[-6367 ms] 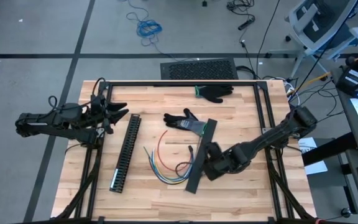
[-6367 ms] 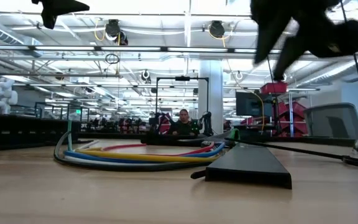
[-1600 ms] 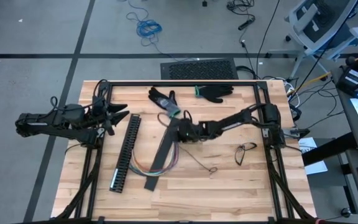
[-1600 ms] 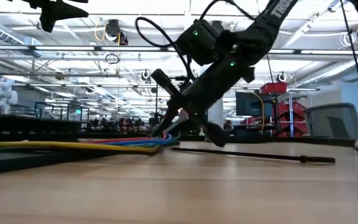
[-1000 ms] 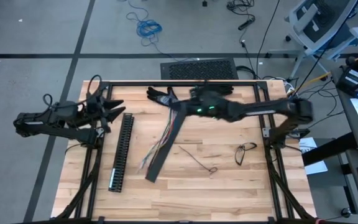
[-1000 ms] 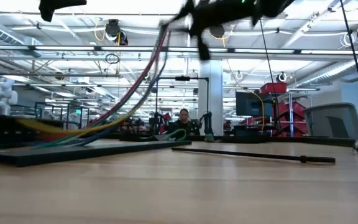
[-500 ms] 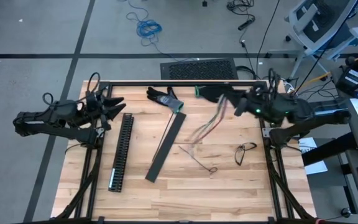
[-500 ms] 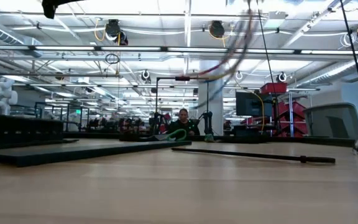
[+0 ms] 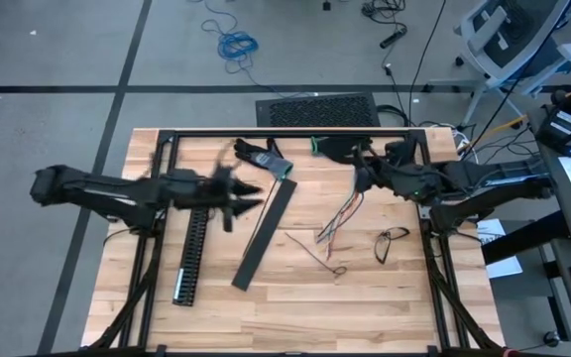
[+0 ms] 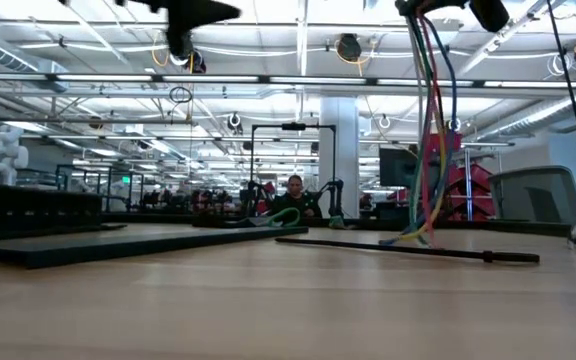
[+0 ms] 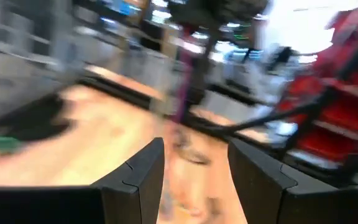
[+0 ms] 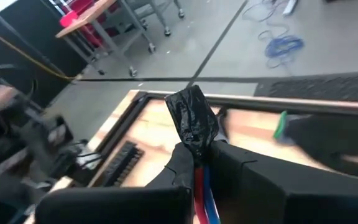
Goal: Ziptie cables
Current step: Put the cable wire on the table
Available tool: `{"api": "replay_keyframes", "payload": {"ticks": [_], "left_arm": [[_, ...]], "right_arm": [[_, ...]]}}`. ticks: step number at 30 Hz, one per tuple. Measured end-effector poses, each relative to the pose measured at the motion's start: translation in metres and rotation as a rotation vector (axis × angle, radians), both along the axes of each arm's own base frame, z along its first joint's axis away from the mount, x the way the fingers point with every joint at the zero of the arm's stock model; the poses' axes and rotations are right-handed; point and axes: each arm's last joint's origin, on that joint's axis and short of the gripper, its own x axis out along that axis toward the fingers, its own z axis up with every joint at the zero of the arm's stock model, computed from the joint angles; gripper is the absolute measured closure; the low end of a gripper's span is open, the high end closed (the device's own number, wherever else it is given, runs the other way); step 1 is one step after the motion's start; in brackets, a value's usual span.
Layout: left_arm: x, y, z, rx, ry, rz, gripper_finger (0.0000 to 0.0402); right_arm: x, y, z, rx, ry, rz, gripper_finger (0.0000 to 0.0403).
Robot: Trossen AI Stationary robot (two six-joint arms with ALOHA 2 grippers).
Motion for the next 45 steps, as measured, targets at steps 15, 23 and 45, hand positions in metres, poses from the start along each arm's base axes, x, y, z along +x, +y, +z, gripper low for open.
{"api": "replay_keyframes", "payload": {"ticks": [15, 23, 45], "left_arm": [[0.063, -0.014, -0.024, -0.241, -0.089, -0.482, 0.0229], [0.0, -0.008, 0.078, -0.162, -0.645, -0.565, 0.0229], [-0.057, 0.002, 0.096, -0.021, -0.536, -0.45, 0.0229]], "right_arm": [[0.038, -0.025, 0.002, -0.093, -0.052, -0.031, 0.0386], [0.118, -0.05, -0.019, -0.085, -0.323, 0.029, 0.0386], [0.214, -0.078, -0.095, 0.15, 0.184, 0.178, 0.0386]]}}
